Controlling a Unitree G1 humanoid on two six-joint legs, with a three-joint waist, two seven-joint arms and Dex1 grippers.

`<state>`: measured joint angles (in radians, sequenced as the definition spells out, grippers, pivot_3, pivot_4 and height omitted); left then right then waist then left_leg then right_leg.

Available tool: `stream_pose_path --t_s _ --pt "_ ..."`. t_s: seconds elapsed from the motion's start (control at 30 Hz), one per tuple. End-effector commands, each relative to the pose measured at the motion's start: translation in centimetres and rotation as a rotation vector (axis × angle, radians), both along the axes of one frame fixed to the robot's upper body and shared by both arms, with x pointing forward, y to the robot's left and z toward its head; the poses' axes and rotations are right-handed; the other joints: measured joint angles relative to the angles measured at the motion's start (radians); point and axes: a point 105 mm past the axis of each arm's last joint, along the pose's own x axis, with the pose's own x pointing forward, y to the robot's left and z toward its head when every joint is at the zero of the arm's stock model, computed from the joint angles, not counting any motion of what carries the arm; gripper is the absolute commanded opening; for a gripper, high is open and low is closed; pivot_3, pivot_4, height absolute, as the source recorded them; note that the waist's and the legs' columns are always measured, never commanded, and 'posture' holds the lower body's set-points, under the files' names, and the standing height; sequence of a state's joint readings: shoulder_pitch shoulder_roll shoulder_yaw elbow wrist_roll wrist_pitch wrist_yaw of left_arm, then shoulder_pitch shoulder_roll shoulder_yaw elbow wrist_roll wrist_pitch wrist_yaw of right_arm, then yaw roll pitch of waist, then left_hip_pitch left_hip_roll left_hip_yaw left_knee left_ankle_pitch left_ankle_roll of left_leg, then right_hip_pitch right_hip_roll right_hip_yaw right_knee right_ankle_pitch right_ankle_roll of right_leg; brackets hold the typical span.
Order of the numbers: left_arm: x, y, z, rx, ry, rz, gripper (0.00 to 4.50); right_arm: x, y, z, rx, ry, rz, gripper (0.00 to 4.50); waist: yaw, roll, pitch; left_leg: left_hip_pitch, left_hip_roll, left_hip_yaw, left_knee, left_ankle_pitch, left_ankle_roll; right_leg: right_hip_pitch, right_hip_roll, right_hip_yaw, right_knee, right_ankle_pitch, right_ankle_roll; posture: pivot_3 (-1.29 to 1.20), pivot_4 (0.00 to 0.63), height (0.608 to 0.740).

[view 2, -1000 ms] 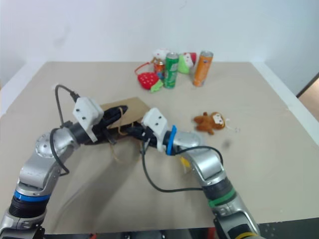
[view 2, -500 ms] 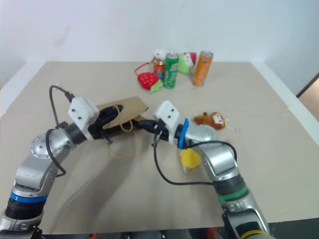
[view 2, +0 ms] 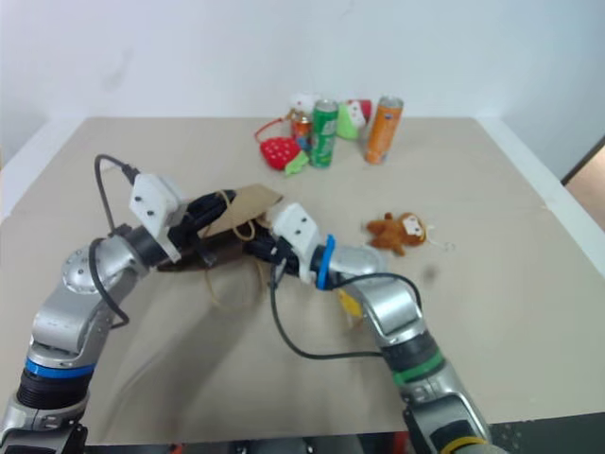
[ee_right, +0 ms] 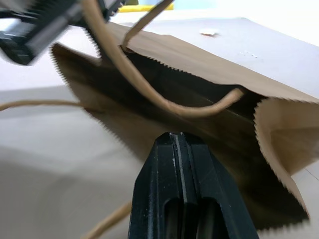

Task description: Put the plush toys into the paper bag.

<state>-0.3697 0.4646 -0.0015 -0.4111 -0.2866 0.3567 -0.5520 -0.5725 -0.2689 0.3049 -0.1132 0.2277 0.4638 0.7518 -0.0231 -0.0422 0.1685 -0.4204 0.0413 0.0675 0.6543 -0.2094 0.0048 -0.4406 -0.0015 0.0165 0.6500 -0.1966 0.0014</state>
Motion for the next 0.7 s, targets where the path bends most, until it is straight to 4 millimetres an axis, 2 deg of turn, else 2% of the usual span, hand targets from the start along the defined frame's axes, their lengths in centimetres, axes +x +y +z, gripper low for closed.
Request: stream_pose_path --t_s 0.03,0.13,0.33,0.43,0.57,0.7 --pt "-0.5 -0.2 1.7 -0.026 -0.064 0.003 0.00 0.2 1.0 1.1 0.018 -0.050 0.018 0.04 0.000 0.000 0.000 0.000 0.000 0.000 0.000 0.000 0.000 0.000 0.000 0.000 0.000 0.000 0.000 0.00 0.150 0.740" --pt "-0.5 -0.3 2.0 -0.040 -0.073 0.012 0.00 0.4 1.3 -0.1 0.008 -0.017 0.014 0.04 0.000 0.000 0.000 0.000 0.000 0.000 0.000 0.000 0.000 0.000 0.000 0.000 0.000 0.000 0.000 0.00 0.150 0.740" --pt "-0.6 -0.4 2.4 -0.052 -0.087 0.025 0.00 0.6 0.7 -5.6 -0.097 0.097 -0.025 0.04 0.001 0.000 0.000 0.000 0.000 0.000 0.000 0.000 0.000 0.000 0.000 0.000 0.000 0.000 0.000 0.00 0.150 0.740" --pt "-0.8 -0.5 2.3 -0.053 -0.085 0.026 0.00 0.8 0.4 -7.5 -0.134 0.134 -0.050 0.04 0.000 0.000 0.000 0.000 0.000 0.000 0.000 0.000 0.000 0.000 0.000 0.001 0.000 0.000 0.000 0.00 0.150 0.740" --pt "-0.8 -0.4 2.4 -0.065 -0.087 0.033 0.00 1.2 0.5 -7.9 -0.136 0.135 -0.066 0.04 0.000 -0.001 -0.001 0.003 0.001 0.000 0.000 0.000 0.000 0.002 0.001 0.000 0.000 0.001 -0.002 0.00 0.150 0.740" --pt "-1.3 -0.7 4.2 -0.067 -0.178 0.014 0.00 1.1 0.5 -7.8 -0.134 0.132 -0.063 0.04 0.000 -0.001 -0.001 0.005 0.002 0.001 0.000 0.001 -0.001 0.003 0.002 0.001 0.000 0.000 -0.005 0.00 0.150 0.740"
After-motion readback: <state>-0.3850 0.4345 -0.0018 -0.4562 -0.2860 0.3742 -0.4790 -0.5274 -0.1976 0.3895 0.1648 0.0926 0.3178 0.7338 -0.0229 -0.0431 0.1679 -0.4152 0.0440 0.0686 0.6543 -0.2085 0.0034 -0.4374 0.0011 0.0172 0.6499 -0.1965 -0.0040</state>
